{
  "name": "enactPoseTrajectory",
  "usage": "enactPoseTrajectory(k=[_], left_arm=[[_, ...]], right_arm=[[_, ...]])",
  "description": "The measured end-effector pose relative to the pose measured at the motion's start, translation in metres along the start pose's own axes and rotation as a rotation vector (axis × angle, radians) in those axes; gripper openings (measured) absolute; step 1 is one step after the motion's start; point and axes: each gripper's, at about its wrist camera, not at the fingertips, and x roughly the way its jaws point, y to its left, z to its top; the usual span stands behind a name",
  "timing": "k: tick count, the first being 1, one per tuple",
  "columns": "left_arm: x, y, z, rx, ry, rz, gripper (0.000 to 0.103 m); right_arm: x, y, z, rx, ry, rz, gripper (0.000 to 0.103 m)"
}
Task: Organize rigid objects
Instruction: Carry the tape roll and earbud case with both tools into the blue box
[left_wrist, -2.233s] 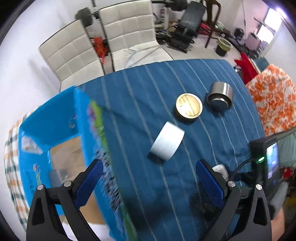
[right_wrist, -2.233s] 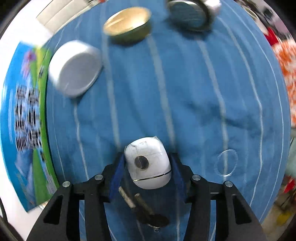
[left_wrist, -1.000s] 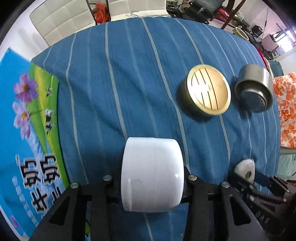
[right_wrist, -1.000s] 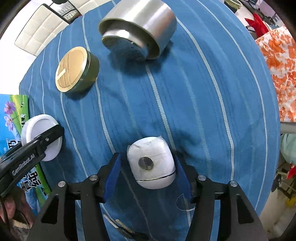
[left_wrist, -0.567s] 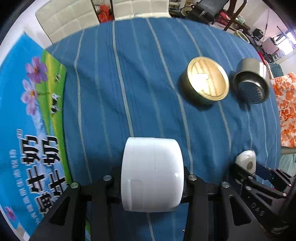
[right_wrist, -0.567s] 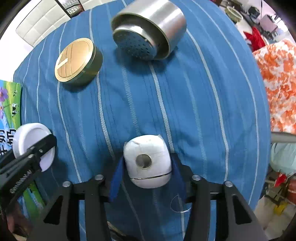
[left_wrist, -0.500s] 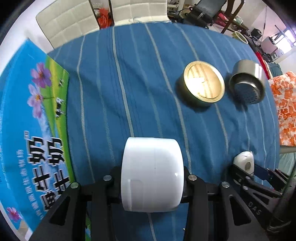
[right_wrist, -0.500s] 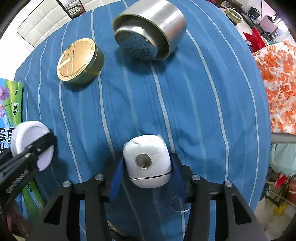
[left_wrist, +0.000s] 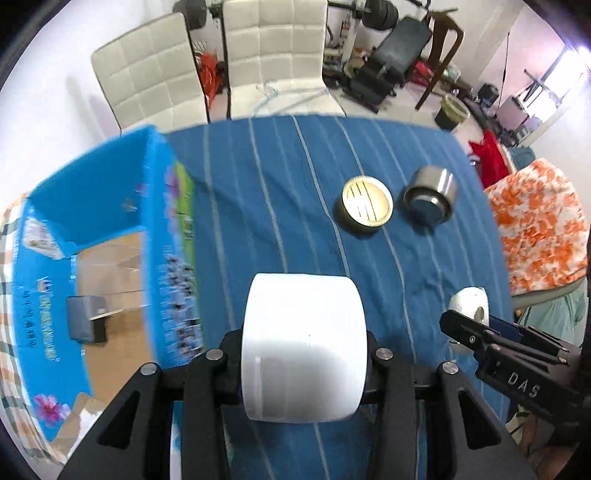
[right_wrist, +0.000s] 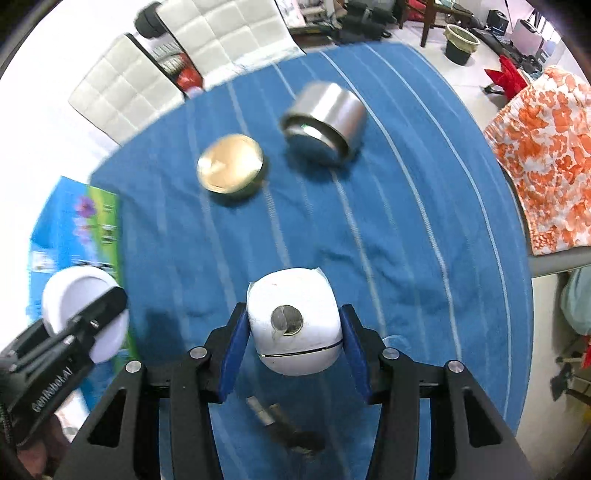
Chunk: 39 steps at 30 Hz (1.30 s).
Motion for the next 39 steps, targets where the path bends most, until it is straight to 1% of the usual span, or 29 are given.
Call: enactPoseTrajectory(k=[2,3,4,6,7,10,13,17,18,20,21,24,26,29,32,39], left_arm=[[-0.02,0.019,-0.001,-0.019,-0.03,-0.006,0.037],[-0.026,0.018,0.006,-0.027,-0.038,-0.002,0.037],[-0.036,0.03,0.005,-0.041,-0.05,0.001,0.037],[-0.044,0.046,0.004,-0.063,-0.063,0.015,0.037],[-0.054,0.062,0.001,-0.081,-0.071,0.026,0.037],[-0.063,0.095,-0.014,-0.108,-0.078,0.069,0.037],[-0.059,0.136,-0.033,-0.158,-0.059,0.113,0.037],[-0.038,0.174,-0.055,-0.224,-0.001,0.13,0.037],[-0.032,0.18,-0.059,-0.24,0.011,0.127,0.037],[-0.021,0.197,-0.07,-0.271,0.045,0.112,0.037],[-0.014,0.202,-0.074,-0.285,0.056,0.101,0.037],[0.003,0.213,-0.083,-0.309,0.099,0.08,0.037],[0.011,0.218,-0.086,-0.311,0.112,0.069,0.037],[0.022,0.22,-0.086,-0.324,0.127,0.052,0.037],[0.035,0.224,-0.084,-0.344,0.143,0.044,0.037],[0.065,0.226,-0.08,-0.361,0.206,0.037,0.037]], right_arm=[[-0.019,0.012,-0.005,0.0,-0.02,0.043,0.052],[-0.028,0.02,-0.008,0.0,-0.029,0.068,0.052],[-0.036,0.026,-0.01,-0.003,-0.032,0.089,0.052],[-0.052,0.044,-0.017,-0.013,-0.039,0.136,0.052],[-0.059,0.057,-0.021,-0.019,-0.037,0.166,0.052],[-0.071,0.098,-0.031,-0.049,-0.031,0.243,0.052],[-0.07,0.147,-0.036,-0.085,-0.014,0.297,0.052],[-0.061,0.213,-0.048,-0.152,0.033,0.338,0.052],[-0.054,0.233,-0.051,-0.174,0.047,0.335,0.052],[-0.046,0.257,-0.054,-0.204,0.069,0.328,0.052],[-0.036,0.273,-0.055,-0.219,0.094,0.322,0.052],[-0.012,0.298,-0.053,-0.249,0.134,0.288,0.052],[0.012,0.312,-0.05,-0.258,0.174,0.263,0.052],[0.05,0.323,-0.044,-0.243,0.246,0.247,0.052],[0.08,0.33,-0.042,-0.225,0.281,0.221,0.052],[0.126,0.34,-0.04,-0.224,0.314,0.139,0.052]])
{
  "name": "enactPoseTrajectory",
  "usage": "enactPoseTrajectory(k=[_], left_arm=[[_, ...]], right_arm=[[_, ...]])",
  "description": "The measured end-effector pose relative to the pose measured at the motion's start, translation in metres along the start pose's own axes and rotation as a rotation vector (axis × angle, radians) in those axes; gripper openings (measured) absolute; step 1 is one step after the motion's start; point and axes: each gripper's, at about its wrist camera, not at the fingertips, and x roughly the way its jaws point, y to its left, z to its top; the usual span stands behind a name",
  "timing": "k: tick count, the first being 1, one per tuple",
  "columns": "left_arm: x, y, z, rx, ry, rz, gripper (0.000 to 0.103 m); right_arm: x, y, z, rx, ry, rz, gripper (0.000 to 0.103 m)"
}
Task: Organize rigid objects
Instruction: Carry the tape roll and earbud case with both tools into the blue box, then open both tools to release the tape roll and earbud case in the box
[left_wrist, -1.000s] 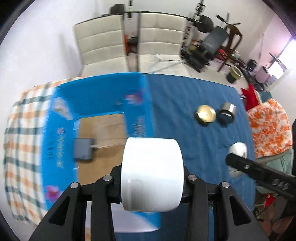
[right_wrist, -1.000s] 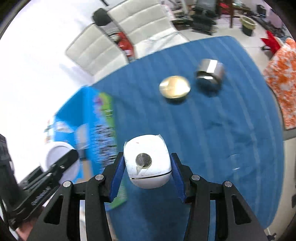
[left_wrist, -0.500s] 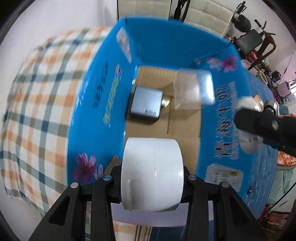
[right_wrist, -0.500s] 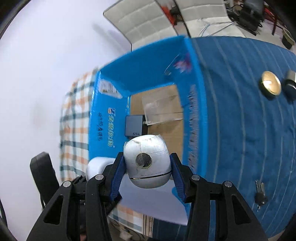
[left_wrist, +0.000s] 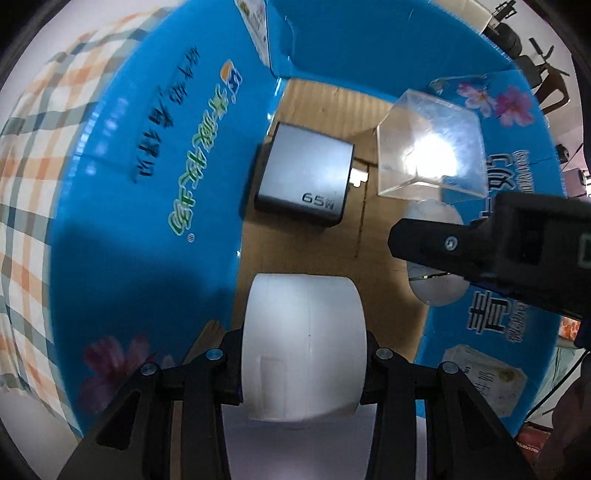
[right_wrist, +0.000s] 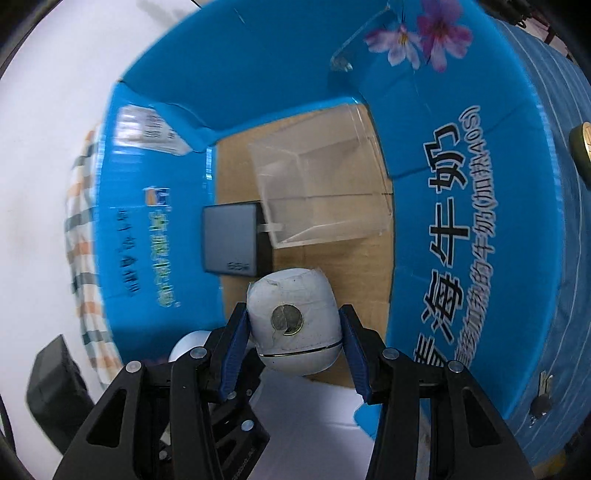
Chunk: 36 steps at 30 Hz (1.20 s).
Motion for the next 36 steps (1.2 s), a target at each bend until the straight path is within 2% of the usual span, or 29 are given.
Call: enactPoseTrajectory(k=[7,17,20,26,28,30,33,36], left_arm=[[0.016,0.005,0.003,-0.01,0.034,0.011,0.037],[0.034,0.015,-0.002,-0.045,0.089,-0.011,0.038],[0.03,0.014,-0.004,-0.039,0.084,-0.018,0.049],[0.011,0.006,-0.009,-0.014,0.069,-0.001,0.07],[0.0,0.002,-0.014,-0.005,0.052,0.0,0.092],[-0.011,0.004,-0.017,0.004,0.03,0.013,0.101],[-0.027,0.003,-0.024,0.011,-0.004,0.026,0.101],[-0.044,0.003,-0.028,0.004,-0.035,0.023,0.101]], right_arm=[[0.032,-0.002,0.011,0.008,0.032,-0.06,0.052],[0.053,0.002,0.015,-0.009,0.06,-0.069,0.052],[0.053,0.005,0.013,-0.023,0.061,-0.069,0.054],[0.044,0.016,0.009,-0.046,0.043,-0.061,0.064],[0.037,0.02,0.007,-0.061,0.036,-0.067,0.068],[0.028,0.023,0.002,-0.078,0.035,-0.062,0.076],[0.01,0.03,-0.006,-0.112,0.006,-0.075,0.085],[-0.014,0.04,-0.02,-0.17,-0.048,-0.112,0.085]])
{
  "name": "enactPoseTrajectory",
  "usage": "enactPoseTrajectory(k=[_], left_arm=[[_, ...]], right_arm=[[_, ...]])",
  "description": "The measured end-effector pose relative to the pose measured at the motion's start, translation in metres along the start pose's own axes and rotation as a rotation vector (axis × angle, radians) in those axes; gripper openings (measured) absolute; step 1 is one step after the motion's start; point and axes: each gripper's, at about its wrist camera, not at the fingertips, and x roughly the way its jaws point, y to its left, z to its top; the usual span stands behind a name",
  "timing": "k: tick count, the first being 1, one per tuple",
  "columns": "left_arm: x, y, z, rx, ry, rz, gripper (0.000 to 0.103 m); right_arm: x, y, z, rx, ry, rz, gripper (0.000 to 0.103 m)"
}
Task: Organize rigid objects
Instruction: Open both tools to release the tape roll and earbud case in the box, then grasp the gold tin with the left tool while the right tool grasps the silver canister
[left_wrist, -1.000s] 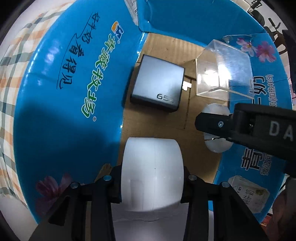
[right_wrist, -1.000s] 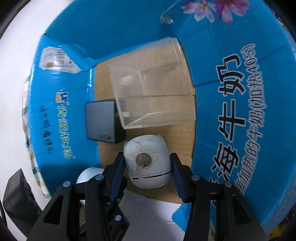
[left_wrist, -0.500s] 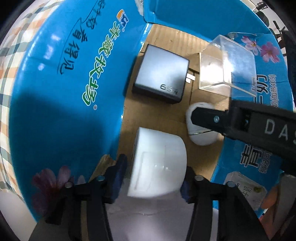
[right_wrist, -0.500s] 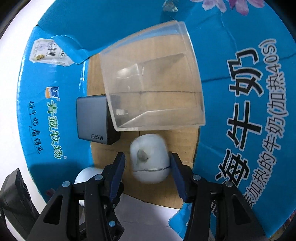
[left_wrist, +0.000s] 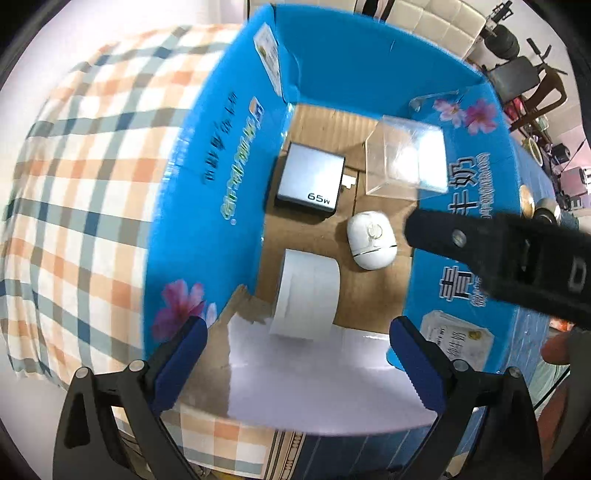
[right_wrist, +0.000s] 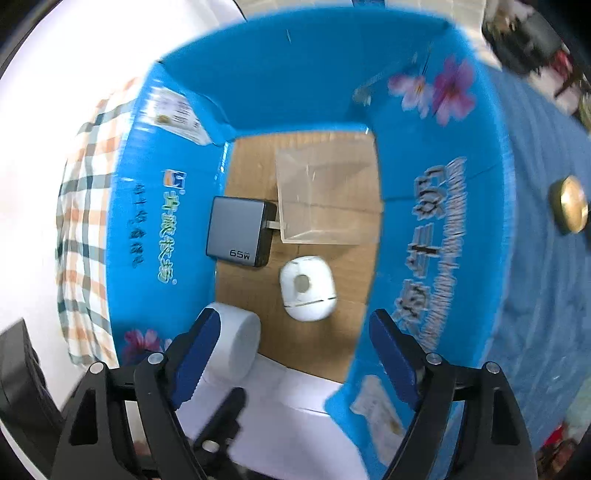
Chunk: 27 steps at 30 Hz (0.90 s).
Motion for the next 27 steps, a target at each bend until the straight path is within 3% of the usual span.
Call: enactPoseTrajectory(k=[6,13,21,27], left_arm=[[-0.034,-0.002,-0.006,-0.001,-0.085,0.032,0.101],[-0.082,0.004,-0.013,0.023,-0.172,0.08,0.101],[-0.108,-0.027,-0.011,0.065,-0.234,0.08,0.101],[-0.114,-0.072,0.0,0.139,-0.248,0.057,0.101]], right_arm=[[-0.041,-0.008,-0.023,-0.086,-0.054,-0.039,0.085],[-0.114,-0.026,-0.058,-0.086,-0.127,0.014,0.085],[-0.153,-0.047,-0.078,-0.054,-0.207,0.062,0.085],[-0.171,-0.093,-0.081,0.044,-0.252,0.087,0.085]])
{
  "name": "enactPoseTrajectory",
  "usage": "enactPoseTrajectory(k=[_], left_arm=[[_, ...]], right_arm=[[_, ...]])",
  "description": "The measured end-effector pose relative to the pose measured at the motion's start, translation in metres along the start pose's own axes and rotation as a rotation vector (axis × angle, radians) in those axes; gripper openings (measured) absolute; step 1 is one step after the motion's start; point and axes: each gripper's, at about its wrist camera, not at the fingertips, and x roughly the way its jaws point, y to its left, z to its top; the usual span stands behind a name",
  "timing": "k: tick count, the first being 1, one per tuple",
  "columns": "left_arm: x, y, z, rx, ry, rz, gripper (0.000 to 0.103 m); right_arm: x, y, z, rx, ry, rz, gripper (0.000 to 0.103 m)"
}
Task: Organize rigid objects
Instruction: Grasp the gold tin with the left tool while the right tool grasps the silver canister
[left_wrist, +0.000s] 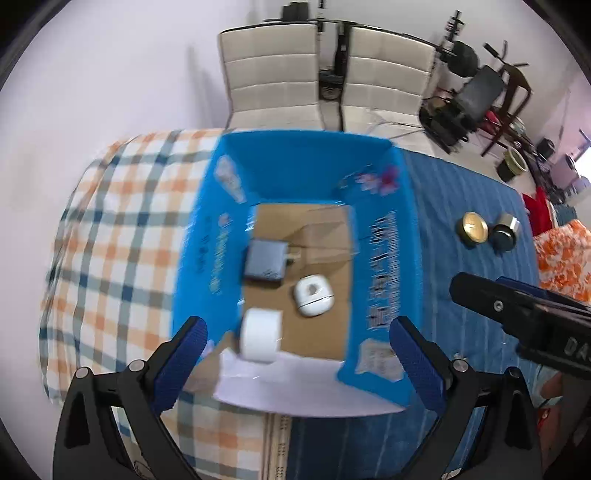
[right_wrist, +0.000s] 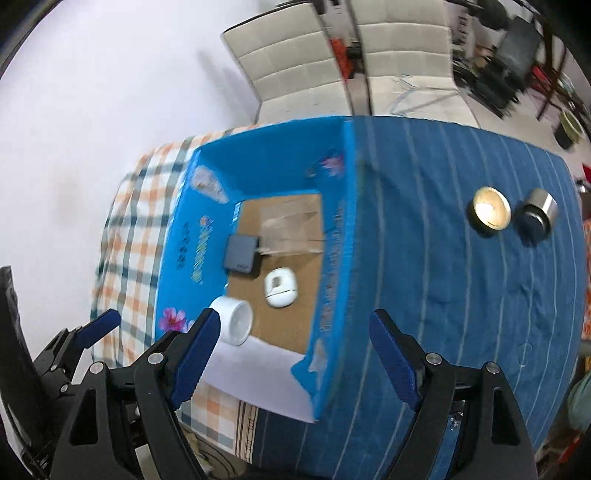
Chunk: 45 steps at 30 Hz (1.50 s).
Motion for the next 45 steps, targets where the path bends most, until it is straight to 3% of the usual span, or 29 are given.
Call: enactPoseTrajectory(k=[9,15,21,27,36,38,39,45], left_arm=[[0.03,-0.106,0.037,0.156,0.029,-0.066,0.101],[0.082,-0.179,0.068,0.205,0.093,-0.141,0.101],[0.139,-0.23,0.096,0.19,0.123,-0.125,0.101],[0.191,-0.279,0.111,0.264,0.168,-0.117,0.101],[0.23,-0.31,0.111,0.352,0.207,-0.093,0.101],[0.234,-0.312,0.11,0.355,0.213,-0.109,0.082],[0.236,-0.312,0.111,0.355,0.215,-0.114,0.064],[0.232,-0.296,0.107,0.335,0.212,-0.087,0.063]], right_arm=[[-0.014,-0.122,0.013,0.25,-0.034,-0.014,0.085],[-0.017,-0.222,0.027,0.432,-0.057,-0.031,0.085],[-0.008,-0.32,0.049,0.59,-0.077,-0.046,0.085],[0.023,-0.388,0.072,0.731,-0.062,0.037,0.085],[0.063,-0.411,0.091,0.71,0.0,0.056,0.085],[0.07,-0.414,0.091,0.701,0.02,0.049,0.085],[0.074,-0.416,0.092,0.701,0.029,0.054,0.085],[0.101,-0.415,0.097,0.712,0.08,0.062,0.085]])
